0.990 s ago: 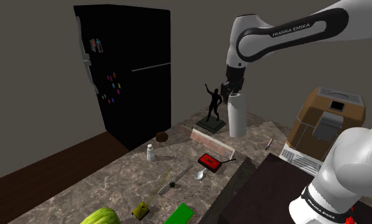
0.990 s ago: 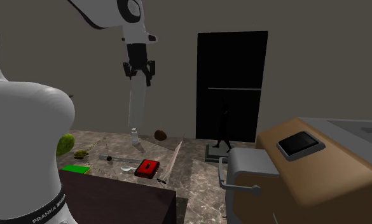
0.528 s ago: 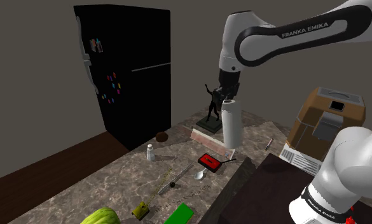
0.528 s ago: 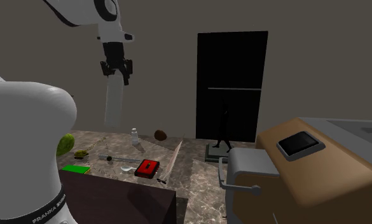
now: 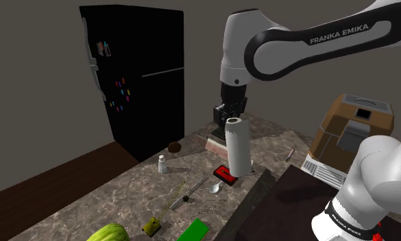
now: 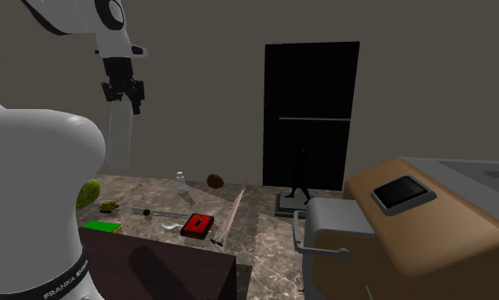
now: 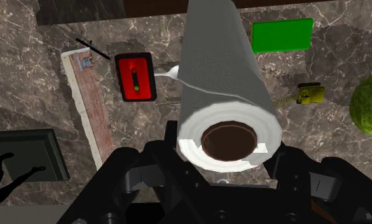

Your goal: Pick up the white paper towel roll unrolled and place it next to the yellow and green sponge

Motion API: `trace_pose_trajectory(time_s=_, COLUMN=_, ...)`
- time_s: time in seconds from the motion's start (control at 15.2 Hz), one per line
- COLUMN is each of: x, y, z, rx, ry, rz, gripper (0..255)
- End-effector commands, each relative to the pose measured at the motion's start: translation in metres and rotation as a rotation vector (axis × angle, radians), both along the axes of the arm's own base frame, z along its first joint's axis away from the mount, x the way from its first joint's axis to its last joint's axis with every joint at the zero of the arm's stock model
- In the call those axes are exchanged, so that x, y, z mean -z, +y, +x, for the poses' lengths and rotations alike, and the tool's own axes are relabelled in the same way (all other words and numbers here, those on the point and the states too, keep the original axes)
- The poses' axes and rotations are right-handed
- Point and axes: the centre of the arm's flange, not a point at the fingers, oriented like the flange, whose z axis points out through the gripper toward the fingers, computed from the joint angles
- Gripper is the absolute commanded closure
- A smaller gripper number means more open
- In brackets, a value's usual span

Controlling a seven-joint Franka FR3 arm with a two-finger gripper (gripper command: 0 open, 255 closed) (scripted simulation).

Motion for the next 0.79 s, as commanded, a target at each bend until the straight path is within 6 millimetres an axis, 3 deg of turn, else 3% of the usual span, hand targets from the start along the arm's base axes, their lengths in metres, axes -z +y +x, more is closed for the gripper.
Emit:
trace_pose_trajectory(time_s=0.0, x=0.001, y=0.023, z=-0.006, rx=0.002, ry=0.000, rz=0.000, gripper=255)
trace_pose_trajectory(time_s=0.13, x=0.001, y=0.045, z=-0.011, rx=0.002, ry=0.000, rz=0.000, gripper=255)
trace_pose_trajectory(time_s=0.73, x=0.048, y=0.045, z=-0.011, rx=0.002, ry=0.000, rz=0.000, gripper=255)
